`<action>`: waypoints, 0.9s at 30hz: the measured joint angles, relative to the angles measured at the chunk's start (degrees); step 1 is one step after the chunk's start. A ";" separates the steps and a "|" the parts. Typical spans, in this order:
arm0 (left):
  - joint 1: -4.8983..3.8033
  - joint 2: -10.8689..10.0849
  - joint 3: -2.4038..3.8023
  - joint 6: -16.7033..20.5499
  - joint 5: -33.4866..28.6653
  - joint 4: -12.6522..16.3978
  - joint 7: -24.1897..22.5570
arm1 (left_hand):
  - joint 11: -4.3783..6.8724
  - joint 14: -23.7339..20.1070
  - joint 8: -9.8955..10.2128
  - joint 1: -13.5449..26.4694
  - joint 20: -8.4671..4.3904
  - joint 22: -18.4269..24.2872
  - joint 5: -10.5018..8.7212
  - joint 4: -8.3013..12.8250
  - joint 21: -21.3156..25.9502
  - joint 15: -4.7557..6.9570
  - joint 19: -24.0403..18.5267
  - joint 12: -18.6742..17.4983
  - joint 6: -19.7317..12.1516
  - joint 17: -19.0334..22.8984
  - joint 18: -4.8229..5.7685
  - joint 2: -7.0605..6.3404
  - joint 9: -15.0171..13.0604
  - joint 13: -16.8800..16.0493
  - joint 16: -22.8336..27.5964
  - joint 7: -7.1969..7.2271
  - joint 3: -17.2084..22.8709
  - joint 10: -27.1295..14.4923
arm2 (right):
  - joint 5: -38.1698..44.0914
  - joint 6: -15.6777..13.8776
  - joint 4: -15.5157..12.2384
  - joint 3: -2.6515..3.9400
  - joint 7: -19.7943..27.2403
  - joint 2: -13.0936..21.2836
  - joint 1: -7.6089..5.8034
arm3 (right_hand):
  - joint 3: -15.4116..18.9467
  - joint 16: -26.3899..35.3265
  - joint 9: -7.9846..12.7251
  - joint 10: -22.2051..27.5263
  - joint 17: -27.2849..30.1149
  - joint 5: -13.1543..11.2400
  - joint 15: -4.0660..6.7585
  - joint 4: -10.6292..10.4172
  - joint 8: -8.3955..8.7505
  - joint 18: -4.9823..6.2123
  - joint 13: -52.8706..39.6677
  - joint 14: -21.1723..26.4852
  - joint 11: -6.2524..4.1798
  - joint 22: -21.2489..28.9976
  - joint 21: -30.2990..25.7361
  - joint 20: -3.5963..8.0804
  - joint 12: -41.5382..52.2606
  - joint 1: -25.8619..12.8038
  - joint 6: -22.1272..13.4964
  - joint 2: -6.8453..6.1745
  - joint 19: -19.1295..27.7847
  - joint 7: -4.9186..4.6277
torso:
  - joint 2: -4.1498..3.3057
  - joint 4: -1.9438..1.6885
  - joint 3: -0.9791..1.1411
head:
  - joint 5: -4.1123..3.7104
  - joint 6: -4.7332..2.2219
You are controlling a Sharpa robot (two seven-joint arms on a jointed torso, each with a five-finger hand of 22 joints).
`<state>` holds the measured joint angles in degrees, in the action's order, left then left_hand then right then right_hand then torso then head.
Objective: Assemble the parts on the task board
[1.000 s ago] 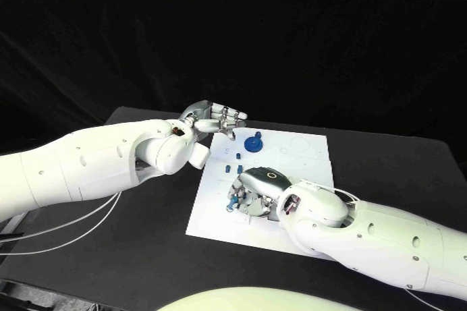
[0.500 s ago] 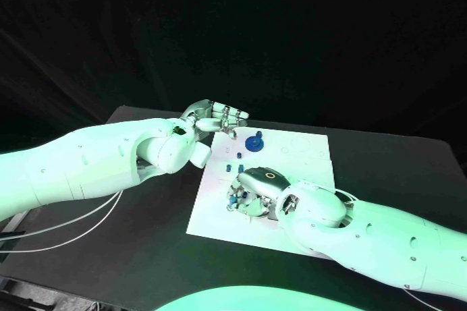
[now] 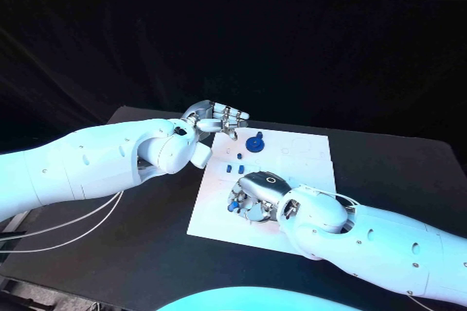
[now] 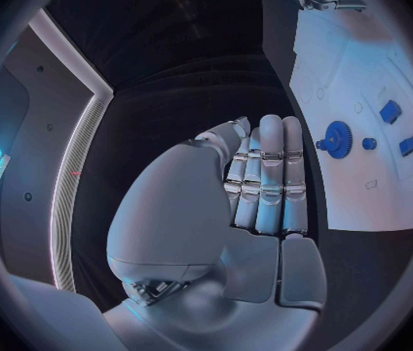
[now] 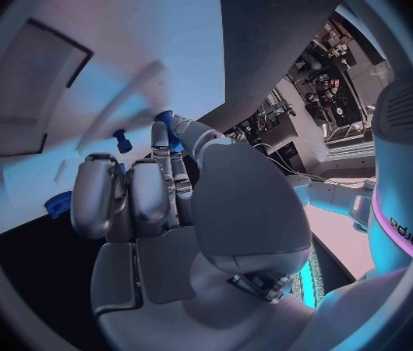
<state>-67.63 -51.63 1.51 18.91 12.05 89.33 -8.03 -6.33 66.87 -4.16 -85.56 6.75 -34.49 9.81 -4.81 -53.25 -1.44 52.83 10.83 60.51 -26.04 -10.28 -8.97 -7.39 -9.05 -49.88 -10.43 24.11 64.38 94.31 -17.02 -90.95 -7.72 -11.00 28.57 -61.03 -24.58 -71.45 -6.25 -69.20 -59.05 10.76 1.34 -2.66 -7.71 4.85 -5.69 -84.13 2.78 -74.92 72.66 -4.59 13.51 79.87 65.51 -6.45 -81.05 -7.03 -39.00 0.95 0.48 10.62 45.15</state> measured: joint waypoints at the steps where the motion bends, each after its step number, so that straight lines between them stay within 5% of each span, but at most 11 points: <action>1: 0.00 0.00 0.00 0.00 0.00 -0.03 0.01 | 0.00 0.00 0.00 0.00 0.00 0.00 0.00 0.00 0.00 0.00 0.00 0.00 0.00 0.00 0.01 0.00 0.00 0.00 0.00 0.00 0.00 0.00 | 0.10 -0.12 -0.03 0.00 -0.04 0.08 0.02 | 0.00 -0.21 0.00 0.00 -0.09 0.00 0.00 0.00 -0.01 0.00 0.00 0.00 0.00 0.00 0.00 0.00 0.00 0.00 0.00 0.00 0.00 0.00 | 0.00 -0.01 -0.01 | 0.01 0.00; 14: 0.00 0.00 0.00 -0.03 0.02 -0.04 0.12 | 0.00 0.00 0.00 0.00 0.00 0.00 0.00 0.00 0.00 0.00 0.00 0.00 0.00 0.00 0.00 0.00 0.00 0.00 0.00 0.00 0.00 0.00 | 0.74 -0.05 0.40 0.03 -0.42 -0.22 0.04 | 0.00 -0.46 -0.21 0.32 -0.37 0.00 0.00 0.00 0.01 0.00 0.01 0.00 0.32 0.01 -0.10 0.00 -0.57 0.00 -0.08 0.00 0.00 0.00 | 0.00 0.01 -0.01 | 0.07 -0.03; 17: 0.00 0.00 0.00 -0.03 0.02 -0.01 0.15 | 0.00 0.00 0.00 0.00 0.00 0.00 0.00 0.00 0.00 0.00 0.00 0.00 0.00 0.00 0.00 0.00 0.00 0.00 0.00 0.00 0.00 0.00 | 0.91 0.21 0.48 0.06 -0.58 -0.34 0.02 | 0.00 -0.46 -0.20 0.84 -0.28 0.00 0.00 0.00 0.56 0.00 0.03 0.00 0.84 0.01 -0.56 -0.02 -1.01 -0.01 -0.99 -0.01 0.02 -0.67 | 0.00 0.01 -0.02 | 0.05 -0.04; 21: 0.00 -0.01 0.00 -0.04 0.02 -0.01 0.19 | 0.00 0.00 0.00 0.00 0.00 0.00 0.00 0.00 0.00 0.00 0.00 0.00 0.00 0.00 0.00 0.00 0.00 0.00 0.00 0.00 0.00 0.00 | 1.12 0.81 0.78 -0.04 -0.92 -0.43 0.05 | 0.44 -0.46 0.67 2.07 0.12 0.24 -0.53 -0.44 2.13 0.00 0.04 0.11 1.41 0.01 -1.02 -0.41 -1.67 -1.18 -3.72 -1.16 0.41 -1.31 | 0.00 0.01 -0.03 | 0.05 -0.04; 27: 0.00 -0.01 0.00 -0.05 0.02 -0.02 0.23 | 0.00 -0.04 0.00 0.00 0.00 0.00 0.00 0.16 0.00 -0.04 0.00 0.00 -0.15 0.10 0.00 0.00 0.06 0.00 0.00 -0.15 -0.16 0.00 | 1.40 1.51 0.86 -0.08 -1.45 -0.47 0.10 | 1.36 -0.46 1.13 2.39 0.29 0.34 -0.53 -0.91 3.10 0.00 0.03 0.11 1.33 0.01 -1.62 -0.65 -1.67 -2.43 -5.26 -2.40 0.65 -0.83 | 0.00 0.02 -0.02 | 0.08 0.00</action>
<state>-67.63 -51.64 1.51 18.86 12.08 89.31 -7.80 -6.33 66.83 -4.16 -85.55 6.75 -34.49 9.82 -4.65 -53.25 -1.48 52.83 10.83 60.35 -25.94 -10.28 -8.97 -7.33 -9.05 -49.88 -10.59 23.94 64.38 95.71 -15.51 -90.10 -7.80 -12.44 28.10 -60.92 -23.22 -71.91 -5.12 -66.81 -58.76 11.10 0.81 -3.57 -4.62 4.84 -5.66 -84.02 4.11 -74.91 71.05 -5.24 11.84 77.44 60.25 -8.86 -80.40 -7.86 -39.00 0.97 0.47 10.71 45.15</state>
